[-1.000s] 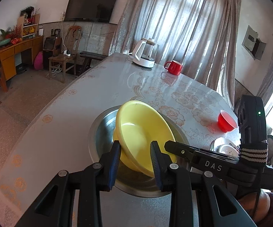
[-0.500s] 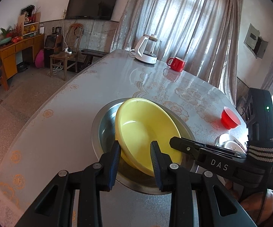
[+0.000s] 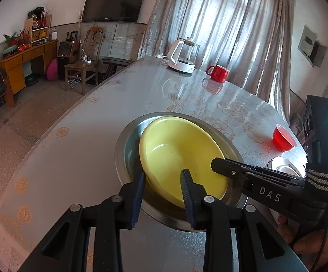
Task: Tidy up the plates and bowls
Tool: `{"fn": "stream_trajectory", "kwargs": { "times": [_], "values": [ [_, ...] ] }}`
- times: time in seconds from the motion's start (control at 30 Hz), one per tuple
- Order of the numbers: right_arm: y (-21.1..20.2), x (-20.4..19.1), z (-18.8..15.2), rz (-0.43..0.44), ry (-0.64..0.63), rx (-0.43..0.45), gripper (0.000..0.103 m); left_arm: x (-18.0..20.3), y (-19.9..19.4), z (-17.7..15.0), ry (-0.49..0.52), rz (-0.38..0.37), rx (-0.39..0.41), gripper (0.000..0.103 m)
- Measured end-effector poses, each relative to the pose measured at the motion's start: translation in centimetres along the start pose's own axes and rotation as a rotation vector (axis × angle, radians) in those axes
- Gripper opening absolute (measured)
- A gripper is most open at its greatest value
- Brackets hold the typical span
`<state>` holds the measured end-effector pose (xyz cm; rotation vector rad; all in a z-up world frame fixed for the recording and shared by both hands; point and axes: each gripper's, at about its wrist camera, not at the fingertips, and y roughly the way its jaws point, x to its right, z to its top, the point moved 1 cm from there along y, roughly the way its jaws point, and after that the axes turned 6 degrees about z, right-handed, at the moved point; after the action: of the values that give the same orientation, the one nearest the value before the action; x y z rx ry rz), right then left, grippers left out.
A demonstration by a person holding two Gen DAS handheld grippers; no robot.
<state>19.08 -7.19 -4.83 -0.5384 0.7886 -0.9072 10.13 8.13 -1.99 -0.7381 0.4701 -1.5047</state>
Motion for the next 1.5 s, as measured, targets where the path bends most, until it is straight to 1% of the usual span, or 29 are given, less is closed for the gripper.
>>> {"fn": "stream_trajectory", "kwargs": {
  "times": [0.17,0.27,0.3,0.4,0.5,0.57,0.7,0.77,0.9,1.1,1.27,1.5],
  "values": [
    [0.1,0.0,0.1,-0.017,-0.008,0.005,0.012,0.3,0.3,-0.1,0.012,0.002,-0.002,0.031],
    [0.0,-0.2,0.1,-0.041,-0.026,0.013,0.012,0.2,0.4,-0.1,0.012,0.003,-0.004,0.031],
    [0.0,-0.2,0.1,-0.047,-0.031,0.015,0.012,0.1,0.4,-0.1,0.01,0.003,-0.005,0.035],
    [0.0,-0.4,0.1,-0.064,-0.038,0.019,0.011,0.0,0.4,0.0,-0.002,-0.004,-0.008,0.04],
    [0.0,-0.6,0.1,-0.077,-0.049,0.021,0.011,0.2,0.3,0.0,0.007,0.01,0.003,0.044],
    [-0.1,-0.7,0.0,-0.082,-0.053,0.023,0.012,0.3,0.2,-0.1,0.011,0.013,0.008,0.046],
    [-0.1,-0.8,-0.2,-0.083,-0.056,0.027,0.016,0.3,0.1,-0.1,0.013,0.017,0.011,0.047],
    [-0.1,-0.8,-0.2,-0.078,-0.055,0.03,0.02,0.2,0.0,0.0,0.012,0.018,0.014,0.048],
    [-0.3,-1.0,-0.3,-0.069,-0.057,0.041,0.025,0.1,-0.2,0.0,0.012,0.028,0.021,0.048],
    [-0.9,-0.8,-0.4,-0.062,-0.037,0.055,0.026,0.4,-0.7,0.0,0.038,0.062,0.044,0.048],
    [-1.6,-0.4,-0.4,-0.055,-0.009,0.071,0.026,0.8,-1.1,0.0,0.057,0.071,0.058,0.048],
    [-2.8,0.0,-0.5,-0.043,0.013,0.098,0.029,1.6,-1.8,0.1,0.083,0.074,0.079,0.049]
  ]
}}
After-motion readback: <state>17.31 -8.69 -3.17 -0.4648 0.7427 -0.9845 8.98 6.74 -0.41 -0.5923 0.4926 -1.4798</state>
